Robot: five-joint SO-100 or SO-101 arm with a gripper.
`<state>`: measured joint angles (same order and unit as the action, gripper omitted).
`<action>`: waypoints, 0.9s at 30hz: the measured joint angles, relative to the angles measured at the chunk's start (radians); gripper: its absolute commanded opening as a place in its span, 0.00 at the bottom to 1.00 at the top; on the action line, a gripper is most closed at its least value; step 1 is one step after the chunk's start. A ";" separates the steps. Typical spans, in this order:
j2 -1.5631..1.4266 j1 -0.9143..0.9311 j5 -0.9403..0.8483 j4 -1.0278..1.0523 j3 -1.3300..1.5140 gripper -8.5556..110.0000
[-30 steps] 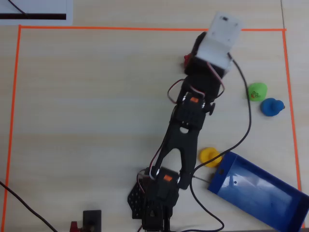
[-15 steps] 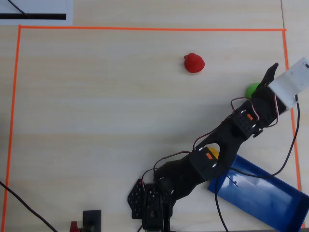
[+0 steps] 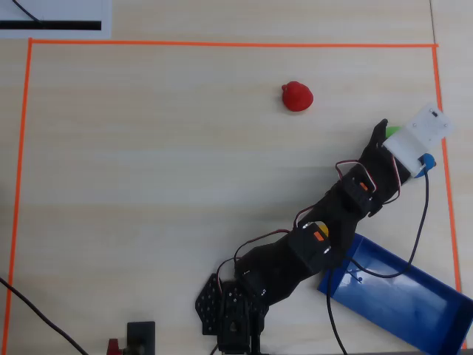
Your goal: Grasp green duck and put it into box.
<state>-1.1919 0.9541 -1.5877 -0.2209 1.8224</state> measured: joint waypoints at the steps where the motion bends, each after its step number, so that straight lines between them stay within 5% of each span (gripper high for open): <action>1: 0.000 0.000 -0.002 0.000 0.006 0.34; 27: 0.091 -0.009 -0.057 -0.049 -0.005 0.35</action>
<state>-1.1014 0.9449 -1.6444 -0.2700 1.8178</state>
